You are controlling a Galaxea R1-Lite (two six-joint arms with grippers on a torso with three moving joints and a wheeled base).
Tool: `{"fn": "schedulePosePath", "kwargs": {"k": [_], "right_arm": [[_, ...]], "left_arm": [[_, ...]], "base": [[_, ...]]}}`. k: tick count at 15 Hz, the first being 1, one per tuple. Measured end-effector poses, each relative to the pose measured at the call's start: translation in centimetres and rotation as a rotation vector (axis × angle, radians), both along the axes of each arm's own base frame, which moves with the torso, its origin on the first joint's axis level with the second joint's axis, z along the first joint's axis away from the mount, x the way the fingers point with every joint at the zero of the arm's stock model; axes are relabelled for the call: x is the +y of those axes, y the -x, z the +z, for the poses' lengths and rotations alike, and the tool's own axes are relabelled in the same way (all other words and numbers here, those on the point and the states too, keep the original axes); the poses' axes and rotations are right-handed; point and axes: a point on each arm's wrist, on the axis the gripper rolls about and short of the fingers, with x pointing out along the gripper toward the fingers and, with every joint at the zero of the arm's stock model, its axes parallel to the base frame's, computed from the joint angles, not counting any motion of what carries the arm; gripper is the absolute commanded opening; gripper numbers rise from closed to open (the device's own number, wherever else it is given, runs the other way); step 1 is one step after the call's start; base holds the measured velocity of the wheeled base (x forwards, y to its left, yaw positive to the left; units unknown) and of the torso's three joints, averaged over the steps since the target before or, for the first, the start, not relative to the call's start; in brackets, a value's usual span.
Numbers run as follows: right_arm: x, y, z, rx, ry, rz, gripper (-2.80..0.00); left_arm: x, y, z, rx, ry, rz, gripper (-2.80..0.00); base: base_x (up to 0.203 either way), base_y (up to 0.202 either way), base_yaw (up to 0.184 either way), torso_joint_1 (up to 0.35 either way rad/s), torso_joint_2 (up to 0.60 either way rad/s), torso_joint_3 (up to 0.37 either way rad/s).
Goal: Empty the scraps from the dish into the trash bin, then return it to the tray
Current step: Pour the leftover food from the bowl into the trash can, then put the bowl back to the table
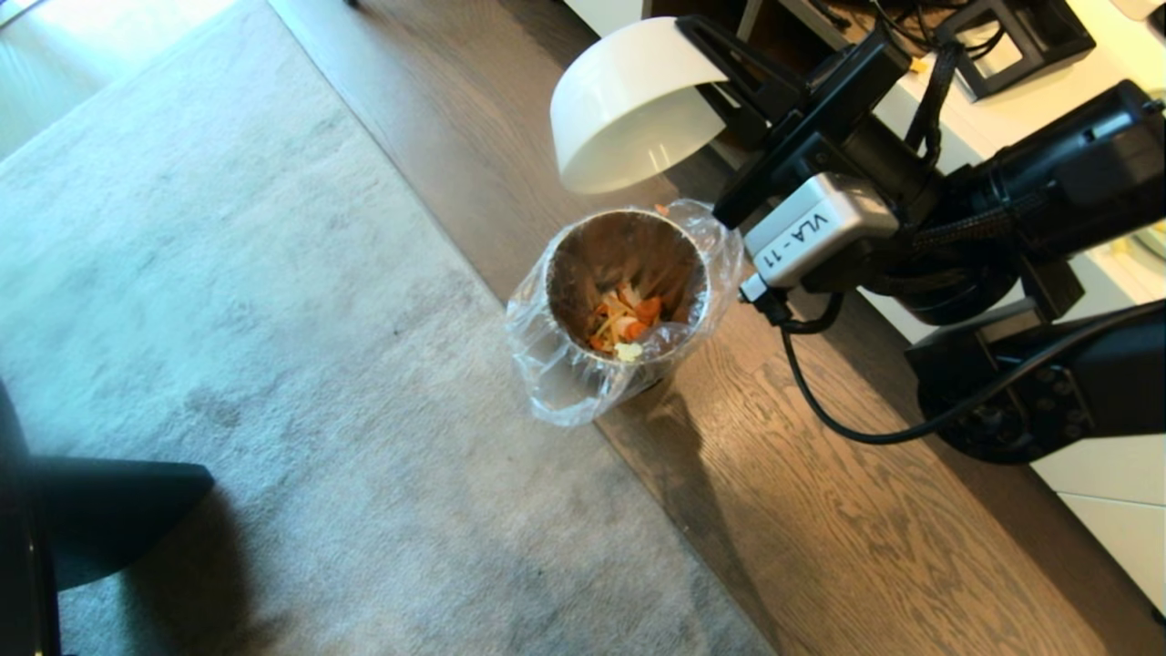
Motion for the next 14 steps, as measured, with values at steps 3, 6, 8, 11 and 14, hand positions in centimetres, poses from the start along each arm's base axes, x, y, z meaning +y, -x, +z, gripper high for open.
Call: {"fn": "schedulePosePath", "kwargs": {"k": [3,6,8,11,14], "right_arm": [[-0.1,0.1,-0.4,0.020,0.009,0.001,-2.80],[-0.3,0.3,-0.7,0.053,0.007,0.011,-2.80],[-0.4,0.3,-0.6,0.102,-0.029,0.002,-2.80],[-0.7,0.1,-0.7,0.238,-0.150,-0.042,-2.80],[-1.2,0.1,-0.4,0.361,-0.315,-0.113,-2.80]], "left_arm": [[0.0,0.0,0.0,0.000,0.000,0.000,-2.80],[0.0,0.0,0.0,0.000,0.000,0.000,-2.80],[0.0,0.0,0.0,0.000,0.000,0.000,-2.80],[0.0,0.0,0.0,0.000,0.000,0.000,-2.80],[0.0,0.0,0.0,0.000,0.000,0.000,-2.80]], "base": [[0.000,0.000,0.000,0.000,0.00,0.000],[0.000,0.000,0.000,0.000,0.00,0.000],[0.000,0.000,0.000,0.000,0.00,0.000],[0.000,0.000,0.000,0.000,0.00,0.000],[0.000,0.000,0.000,0.000,0.00,0.000]]}}
